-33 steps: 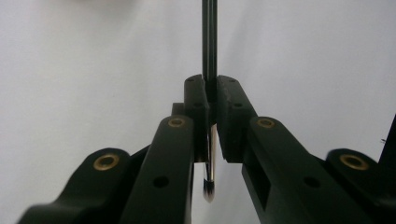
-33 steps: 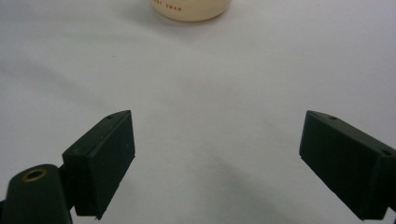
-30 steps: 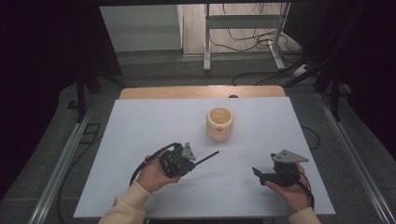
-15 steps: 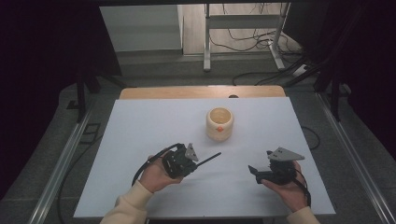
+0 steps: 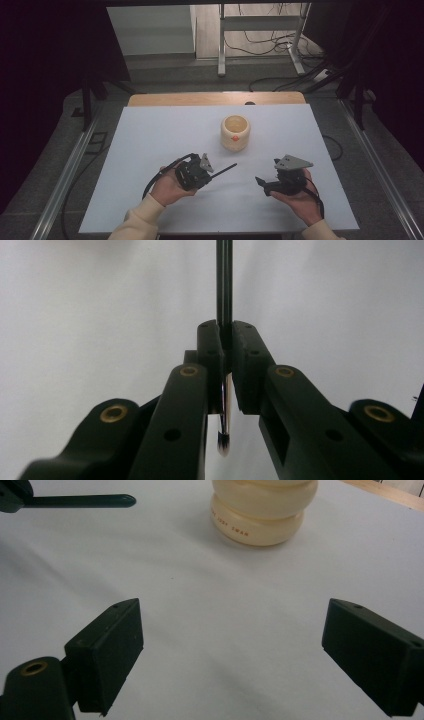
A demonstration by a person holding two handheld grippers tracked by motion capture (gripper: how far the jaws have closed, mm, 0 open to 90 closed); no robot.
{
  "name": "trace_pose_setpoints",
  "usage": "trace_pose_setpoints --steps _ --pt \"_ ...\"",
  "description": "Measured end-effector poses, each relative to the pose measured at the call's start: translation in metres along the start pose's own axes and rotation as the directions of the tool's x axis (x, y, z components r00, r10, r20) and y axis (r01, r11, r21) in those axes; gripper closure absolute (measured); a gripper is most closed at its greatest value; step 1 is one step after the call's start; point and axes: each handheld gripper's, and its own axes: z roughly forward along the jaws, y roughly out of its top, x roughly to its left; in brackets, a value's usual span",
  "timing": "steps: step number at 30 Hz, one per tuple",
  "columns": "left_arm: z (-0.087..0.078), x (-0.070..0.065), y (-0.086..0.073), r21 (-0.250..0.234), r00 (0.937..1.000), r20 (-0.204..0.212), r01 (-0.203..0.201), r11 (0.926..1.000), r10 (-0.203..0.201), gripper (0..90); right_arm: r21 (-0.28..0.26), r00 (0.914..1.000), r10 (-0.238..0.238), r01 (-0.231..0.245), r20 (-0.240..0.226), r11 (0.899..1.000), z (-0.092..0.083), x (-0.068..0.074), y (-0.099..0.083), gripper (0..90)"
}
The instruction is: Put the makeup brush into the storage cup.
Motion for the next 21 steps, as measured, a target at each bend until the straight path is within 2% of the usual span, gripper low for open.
trace_pose_setpoints --steps 14,21 --pt "0.002 -0.001 0.003 0.009 1.0 0.001 -0.01 0.9999 0.01 83.9 0.005 0.9975 -0.07 0.07 -0.01 0.998 0.008 0.015 0.015 9.8" --pt "0.005 0.0 0.002 0.016 1.0 0.001 -0.007 0.9998 0.007 83.9 0.011 0.9949 -0.097 0.097 -0.029 0.995 0.015 0.021 0.023 9.8"
